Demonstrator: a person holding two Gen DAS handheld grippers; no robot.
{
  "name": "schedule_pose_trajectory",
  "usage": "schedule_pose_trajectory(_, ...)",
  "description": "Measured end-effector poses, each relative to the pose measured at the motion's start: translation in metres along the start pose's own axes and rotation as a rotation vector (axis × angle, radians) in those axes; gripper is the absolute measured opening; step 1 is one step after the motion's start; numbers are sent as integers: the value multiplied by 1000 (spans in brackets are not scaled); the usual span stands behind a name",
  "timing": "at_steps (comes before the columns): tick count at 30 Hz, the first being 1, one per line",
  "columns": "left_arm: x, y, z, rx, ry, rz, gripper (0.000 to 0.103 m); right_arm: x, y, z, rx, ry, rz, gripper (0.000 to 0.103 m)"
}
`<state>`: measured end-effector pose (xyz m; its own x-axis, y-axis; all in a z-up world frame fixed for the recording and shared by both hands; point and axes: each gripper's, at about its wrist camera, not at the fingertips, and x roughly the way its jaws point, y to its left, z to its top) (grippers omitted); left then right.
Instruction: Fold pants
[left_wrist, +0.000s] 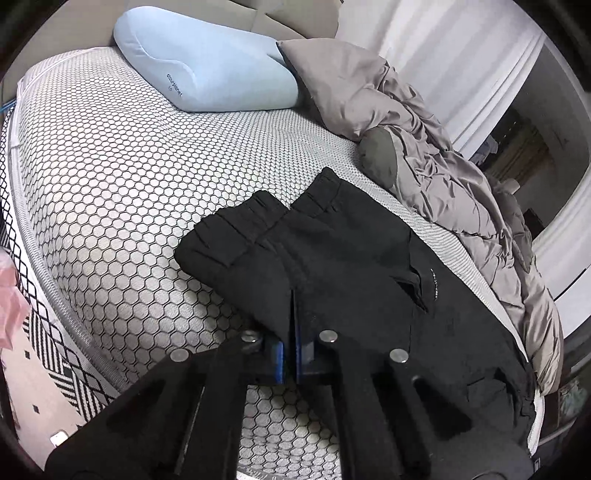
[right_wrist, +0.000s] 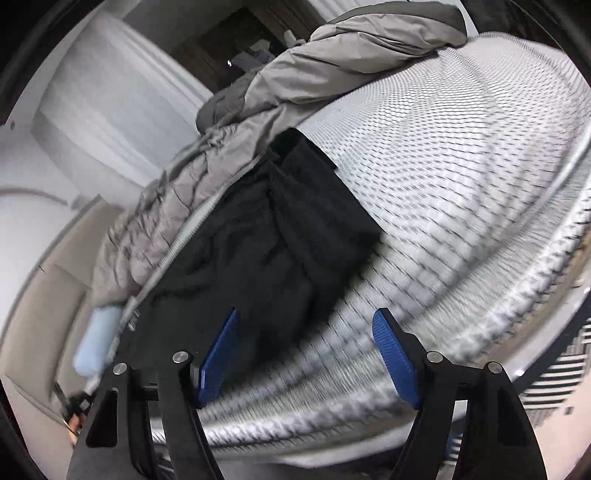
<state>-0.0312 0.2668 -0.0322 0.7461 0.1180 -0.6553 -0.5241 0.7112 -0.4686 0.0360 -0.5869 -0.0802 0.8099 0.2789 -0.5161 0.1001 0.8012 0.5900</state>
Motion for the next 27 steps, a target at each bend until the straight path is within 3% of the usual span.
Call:
schedule_pose_trajectory(2,6,-3,2,2,4,6,1,15,-3,6,37,-1,-7,67)
schedule_pose_trajectory(5,12,-3,4,-13,14,12,1,23,-7,9,70,-3,-36,44)
schedule_pose_trajectory(7,14,-4,5,-4,17,23,1,15,-7,8,46,-11,-38,22)
schedule_pose_trajectory(9,12,-4,3,8,16,33,1,3,-4,6,26,-22,-34,16)
schedule_pose_trajectory(15,17,0,2,2,48,64,1,-5,-11,-7,73,-4,-51,15)
schedule_pose_trajectory(19,14,-10,7,25,25,69,1,-9,-18,-11,114,10,-25,15)
schedule_pose_trajectory(27,2,-23,18,55,-1,68,0,-15,10,7,11,-10,-60,14)
